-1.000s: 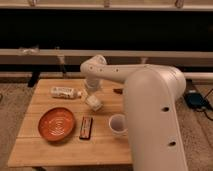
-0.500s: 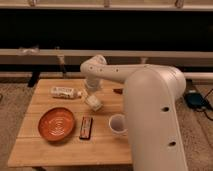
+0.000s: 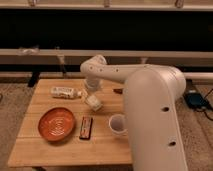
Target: Place the white sponge in the ceramic bowl
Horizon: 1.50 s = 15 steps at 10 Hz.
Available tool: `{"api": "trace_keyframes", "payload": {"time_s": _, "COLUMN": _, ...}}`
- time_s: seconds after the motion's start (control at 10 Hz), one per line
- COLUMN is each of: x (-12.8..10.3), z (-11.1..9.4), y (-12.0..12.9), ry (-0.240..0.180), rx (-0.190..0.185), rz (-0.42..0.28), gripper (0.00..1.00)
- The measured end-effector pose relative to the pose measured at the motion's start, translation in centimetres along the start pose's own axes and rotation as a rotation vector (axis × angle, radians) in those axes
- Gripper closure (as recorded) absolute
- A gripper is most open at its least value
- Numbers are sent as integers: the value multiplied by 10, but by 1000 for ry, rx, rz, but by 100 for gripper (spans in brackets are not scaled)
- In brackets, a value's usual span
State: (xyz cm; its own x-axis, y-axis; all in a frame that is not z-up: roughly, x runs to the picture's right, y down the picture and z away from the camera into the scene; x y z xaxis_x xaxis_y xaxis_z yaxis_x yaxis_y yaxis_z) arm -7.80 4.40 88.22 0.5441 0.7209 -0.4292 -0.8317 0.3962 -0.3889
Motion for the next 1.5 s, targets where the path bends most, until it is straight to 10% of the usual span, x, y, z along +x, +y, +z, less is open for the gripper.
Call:
{"api": "trace_keyframes", "payload": {"time_s": 1.0, "x": 9, "z": 57, "y": -7, "ry": 130, "rx": 15, "rz": -31, "gripper": 21}}
{"api": "trace_keyframes", "payload": {"time_s": 1.5, "x": 14, "z": 61, "y": -9, "ry": 164, "rx": 23, "rz": -24, "gripper": 67}}
